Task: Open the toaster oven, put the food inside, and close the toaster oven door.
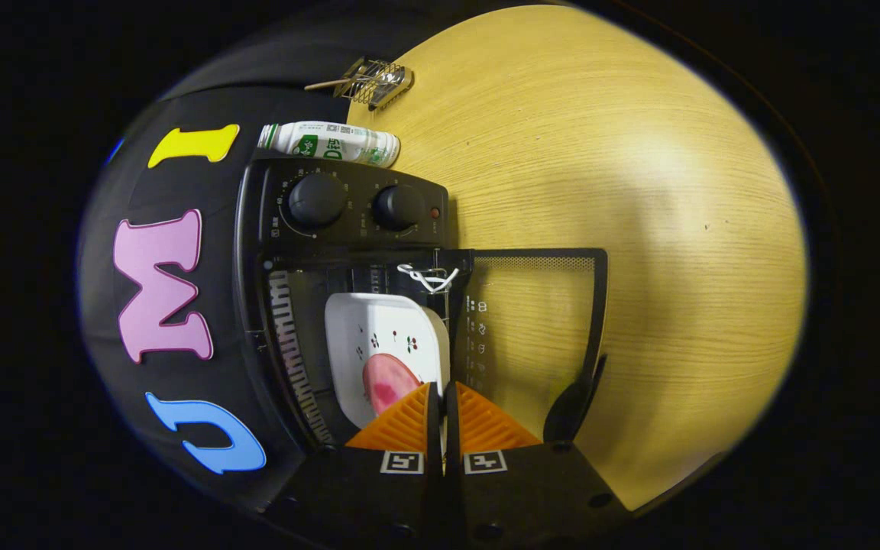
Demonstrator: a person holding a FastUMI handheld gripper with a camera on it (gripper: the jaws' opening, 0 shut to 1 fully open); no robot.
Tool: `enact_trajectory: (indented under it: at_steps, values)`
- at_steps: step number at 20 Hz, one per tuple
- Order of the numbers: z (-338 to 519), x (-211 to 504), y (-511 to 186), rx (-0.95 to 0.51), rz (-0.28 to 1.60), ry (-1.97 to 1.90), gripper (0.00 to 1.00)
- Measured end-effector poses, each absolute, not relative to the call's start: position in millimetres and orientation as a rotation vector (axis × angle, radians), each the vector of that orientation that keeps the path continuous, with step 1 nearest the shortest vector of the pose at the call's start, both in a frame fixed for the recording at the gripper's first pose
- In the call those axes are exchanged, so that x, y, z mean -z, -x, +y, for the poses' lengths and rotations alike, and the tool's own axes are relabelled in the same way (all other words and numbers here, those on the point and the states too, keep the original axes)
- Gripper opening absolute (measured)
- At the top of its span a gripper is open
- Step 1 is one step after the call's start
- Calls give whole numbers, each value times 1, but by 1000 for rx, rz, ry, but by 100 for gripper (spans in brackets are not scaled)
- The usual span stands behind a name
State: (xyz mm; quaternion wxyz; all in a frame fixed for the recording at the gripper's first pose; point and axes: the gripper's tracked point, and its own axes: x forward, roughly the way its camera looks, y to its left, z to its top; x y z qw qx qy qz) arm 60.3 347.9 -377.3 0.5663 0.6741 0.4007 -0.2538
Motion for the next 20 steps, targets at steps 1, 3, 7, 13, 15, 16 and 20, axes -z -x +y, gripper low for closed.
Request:
enact_trajectory:
  at_steps: [1,3,7,13,15,16,20]
  values:
    - [351,381,-65,611,934,-1593,5]
    - [358,387,-76,635,921,-1619,5]
    - [369,388,-101,634,902,-1623,5]
    - [384,391,-113,630,896,-1634,8]
    - [387,391,-116,610,891,-1646,12]
    - [388,386,-115,594,895,-1658,12]
    - [387,371,-117,532,880,-1693,44]
